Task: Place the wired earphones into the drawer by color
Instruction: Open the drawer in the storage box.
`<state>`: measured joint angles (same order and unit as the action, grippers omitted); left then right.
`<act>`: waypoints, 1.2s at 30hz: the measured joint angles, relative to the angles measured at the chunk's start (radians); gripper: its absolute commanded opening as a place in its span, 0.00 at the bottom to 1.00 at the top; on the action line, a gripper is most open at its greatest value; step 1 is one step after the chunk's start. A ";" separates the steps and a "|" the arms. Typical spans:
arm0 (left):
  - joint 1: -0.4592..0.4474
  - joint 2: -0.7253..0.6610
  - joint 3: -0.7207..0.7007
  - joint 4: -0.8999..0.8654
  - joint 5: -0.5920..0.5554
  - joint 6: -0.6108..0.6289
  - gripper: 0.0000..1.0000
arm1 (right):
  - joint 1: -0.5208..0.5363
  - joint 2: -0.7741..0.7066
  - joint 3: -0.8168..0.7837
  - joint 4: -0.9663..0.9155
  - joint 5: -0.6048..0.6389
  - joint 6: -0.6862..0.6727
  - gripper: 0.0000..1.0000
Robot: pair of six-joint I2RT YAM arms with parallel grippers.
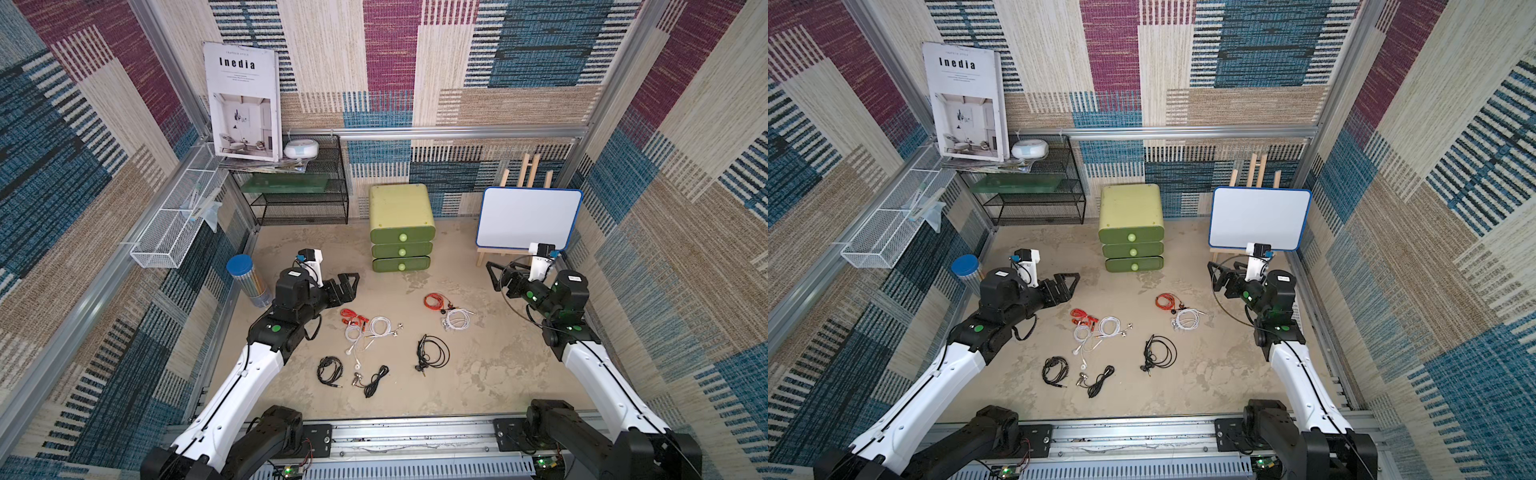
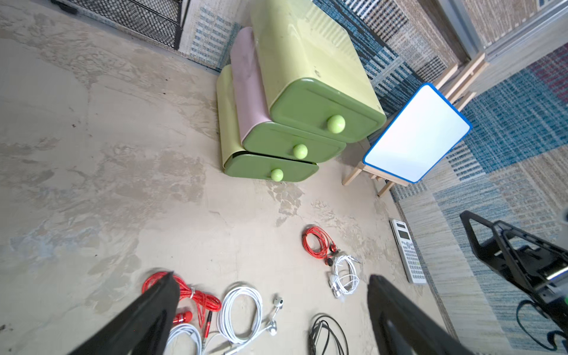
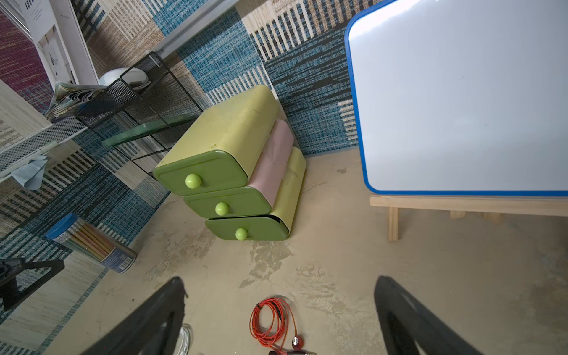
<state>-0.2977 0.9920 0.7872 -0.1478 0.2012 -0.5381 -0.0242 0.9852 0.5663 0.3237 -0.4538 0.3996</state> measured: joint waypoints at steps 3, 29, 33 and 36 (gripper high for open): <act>-0.073 0.023 0.020 -0.014 -0.089 -0.017 1.00 | 0.001 0.006 -0.016 0.004 -0.004 0.023 0.98; -0.300 0.613 0.454 0.085 -0.370 -0.084 0.85 | 0.002 -0.029 -0.006 -0.021 0.000 0.035 0.99; -0.300 0.682 0.525 0.100 -0.370 -0.086 0.79 | 0.002 -0.043 -0.008 -0.026 0.007 0.036 0.99; -0.300 0.732 0.571 0.101 -0.368 -0.088 0.76 | 0.002 -0.053 -0.008 -0.027 0.018 0.036 0.99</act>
<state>-0.5976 1.7245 1.3582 -0.0471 -0.1665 -0.6258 -0.0227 0.9325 0.5587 0.2970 -0.4362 0.4355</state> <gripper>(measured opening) 0.782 0.988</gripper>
